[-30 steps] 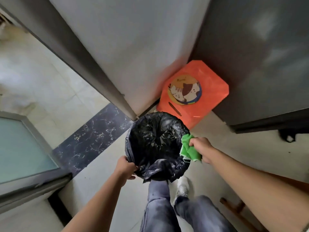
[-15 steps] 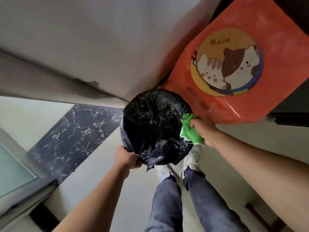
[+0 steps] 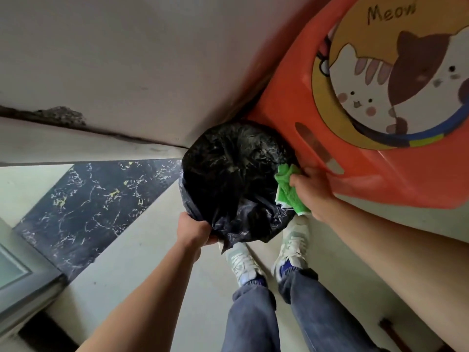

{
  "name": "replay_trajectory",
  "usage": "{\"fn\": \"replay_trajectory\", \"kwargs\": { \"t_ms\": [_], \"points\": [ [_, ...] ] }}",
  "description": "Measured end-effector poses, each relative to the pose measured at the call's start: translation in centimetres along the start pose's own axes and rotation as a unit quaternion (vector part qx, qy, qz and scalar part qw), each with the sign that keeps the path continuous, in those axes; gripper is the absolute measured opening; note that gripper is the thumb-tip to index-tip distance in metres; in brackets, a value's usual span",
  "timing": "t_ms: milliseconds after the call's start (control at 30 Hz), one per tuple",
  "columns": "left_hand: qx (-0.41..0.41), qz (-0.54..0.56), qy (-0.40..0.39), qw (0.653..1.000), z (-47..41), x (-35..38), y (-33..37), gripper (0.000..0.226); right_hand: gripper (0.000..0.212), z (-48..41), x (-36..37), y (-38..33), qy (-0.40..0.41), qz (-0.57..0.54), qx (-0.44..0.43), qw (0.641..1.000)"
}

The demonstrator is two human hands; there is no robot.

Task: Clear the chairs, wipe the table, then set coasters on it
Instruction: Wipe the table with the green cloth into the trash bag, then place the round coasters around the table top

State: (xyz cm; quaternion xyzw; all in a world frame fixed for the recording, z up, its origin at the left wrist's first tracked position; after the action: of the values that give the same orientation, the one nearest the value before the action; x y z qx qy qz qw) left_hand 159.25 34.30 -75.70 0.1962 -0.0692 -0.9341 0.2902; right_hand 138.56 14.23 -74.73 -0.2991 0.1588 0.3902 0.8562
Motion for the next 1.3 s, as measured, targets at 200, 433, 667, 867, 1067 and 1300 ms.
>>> {"fn": "replay_trajectory", "kwargs": {
  "t_ms": [200, 433, 667, 867, 1067, 1300],
  "points": [
    [0.001, -0.020, 0.013, 1.000, 2.1, -0.5, 0.7, 0.036, 0.008, 1.7, -0.2, -0.7, -0.019, 0.012, 0.002, 1.000],
    [0.051, -0.069, 0.022, 0.996, 8.1, -2.1, 5.1, 0.046, 0.015, 9.1, -3.4, -3.6, -0.083, -0.040, 0.001, 0.996],
    [0.110, -0.085, -0.018, 0.990, 16.3, -2.1, 11.0, 0.044, 0.039, 17.4, -10.3, -7.4, -0.119, -0.133, -0.015, 0.984],
    [0.130, -0.068, -0.049, 0.988, 22.2, -0.2, 15.5, 0.042, 0.013, 19.2, -19.8, -11.5, -0.075, -0.184, -0.053, 0.979],
    [0.170, -0.090, -0.075, 0.979, 25.4, 3.6, 20.5, 0.024, 0.021, 13.5, -30.3, -17.3, 0.083, -0.100, -0.094, 0.987],
    [0.376, -0.234, -0.021, 0.897, 28.1, 10.5, 26.1, 0.031, 0.035, 5.6, -32.8, -23.8, 0.125, -0.012, -0.125, 0.984]
  ]
}}
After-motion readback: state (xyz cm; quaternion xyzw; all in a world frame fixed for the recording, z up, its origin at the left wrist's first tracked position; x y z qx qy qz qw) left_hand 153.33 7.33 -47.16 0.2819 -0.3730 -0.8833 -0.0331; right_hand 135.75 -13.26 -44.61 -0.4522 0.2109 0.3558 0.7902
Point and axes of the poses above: each hand's wrist, its own z-axis away from the middle knuckle, its own x-axis out of the palm, y = z × x, the point moved 5 cm from there along -z, towards the middle knuckle, and after that the axes turned 10 degrees about z, right-handed, at the moved point
